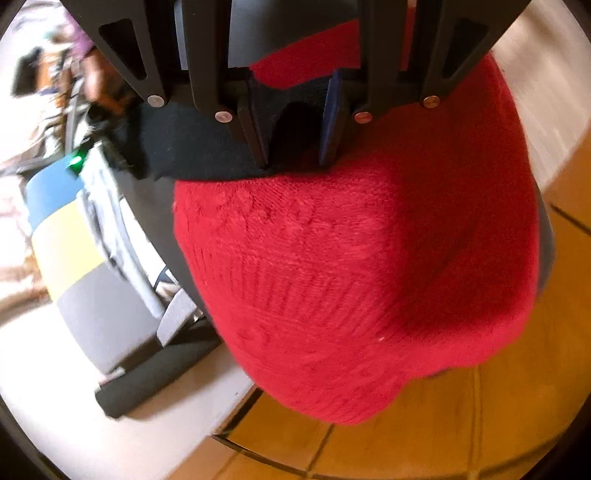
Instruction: Fold clothes
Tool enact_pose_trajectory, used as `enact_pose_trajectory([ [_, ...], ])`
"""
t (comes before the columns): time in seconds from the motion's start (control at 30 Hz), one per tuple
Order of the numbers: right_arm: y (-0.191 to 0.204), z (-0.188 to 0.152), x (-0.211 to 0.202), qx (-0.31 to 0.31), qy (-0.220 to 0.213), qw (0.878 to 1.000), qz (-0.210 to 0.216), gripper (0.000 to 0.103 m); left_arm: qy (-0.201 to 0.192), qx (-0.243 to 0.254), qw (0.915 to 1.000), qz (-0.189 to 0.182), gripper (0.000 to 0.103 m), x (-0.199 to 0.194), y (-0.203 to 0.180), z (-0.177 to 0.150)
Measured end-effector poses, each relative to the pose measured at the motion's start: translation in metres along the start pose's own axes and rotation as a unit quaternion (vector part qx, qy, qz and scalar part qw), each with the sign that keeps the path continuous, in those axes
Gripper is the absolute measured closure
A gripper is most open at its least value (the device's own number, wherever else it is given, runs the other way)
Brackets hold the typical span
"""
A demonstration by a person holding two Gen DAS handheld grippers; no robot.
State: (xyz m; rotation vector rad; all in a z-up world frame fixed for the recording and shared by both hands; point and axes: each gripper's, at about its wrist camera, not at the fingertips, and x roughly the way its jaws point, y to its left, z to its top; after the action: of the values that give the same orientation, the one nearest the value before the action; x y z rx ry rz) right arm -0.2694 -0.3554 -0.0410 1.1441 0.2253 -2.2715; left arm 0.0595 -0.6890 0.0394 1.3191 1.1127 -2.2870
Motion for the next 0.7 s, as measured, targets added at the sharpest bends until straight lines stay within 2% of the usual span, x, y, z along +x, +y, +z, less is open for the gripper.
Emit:
enact_pose_trajectory([
  [0.07, -0.003, 0.006, -0.007, -0.009, 0.012, 1.0, 0.012, 0.078, 0.008, -0.029, 0.9993, -0.023, 0.074, -0.001, 0.007, 0.005],
  [0.1, -0.007, 0.007, -0.019, -0.001, 0.001, 1.0, 0.018, 0.078, 0.012, -0.038, 0.9987, -0.031, 0.073, -0.001, 0.01, 0.007],
  [0.17, -0.025, -0.001, -0.06, 0.032, -0.049, 0.997, 0.049, 0.078, 0.009, -0.041, 0.9985, -0.034, 0.07, -0.004, 0.012, 0.009],
  [0.3, -0.066, -0.04, -0.147, 0.064, -0.101, 0.992, 0.032, 0.078, -0.048, -0.018, 0.9987, 0.006, 0.058, -0.033, 0.008, 0.002],
  [0.4, -0.106, -0.093, -0.208, 0.103, -0.111, 0.988, 0.016, 0.076, -0.102, 0.014, 0.9939, 0.037, 0.041, -0.056, -0.002, -0.01],
  [0.5, -0.144, -0.16, -0.256, 0.169, -0.1, 0.98, -0.019, 0.076, -0.146, 0.064, 0.9869, 0.027, 0.03, -0.075, -0.027, -0.04],
  [0.53, -0.157, -0.187, -0.27, 0.198, -0.096, 0.975, -0.025, 0.076, -0.148, 0.083, 0.9853, 0.014, 0.024, -0.076, -0.037, -0.054],
  [0.6, -0.18, -0.237, -0.297, 0.248, -0.09, 0.964, -0.036, 0.076, -0.146, 0.121, 0.9818, -0.013, 0.02, -0.073, -0.057, -0.08],
  [0.7, -0.198, -0.307, -0.335, 0.307, -0.083, 0.946, -0.058, 0.076, -0.09, 0.174, 0.9788, -0.058, 0.017, -0.042, -0.091, -0.12],
])
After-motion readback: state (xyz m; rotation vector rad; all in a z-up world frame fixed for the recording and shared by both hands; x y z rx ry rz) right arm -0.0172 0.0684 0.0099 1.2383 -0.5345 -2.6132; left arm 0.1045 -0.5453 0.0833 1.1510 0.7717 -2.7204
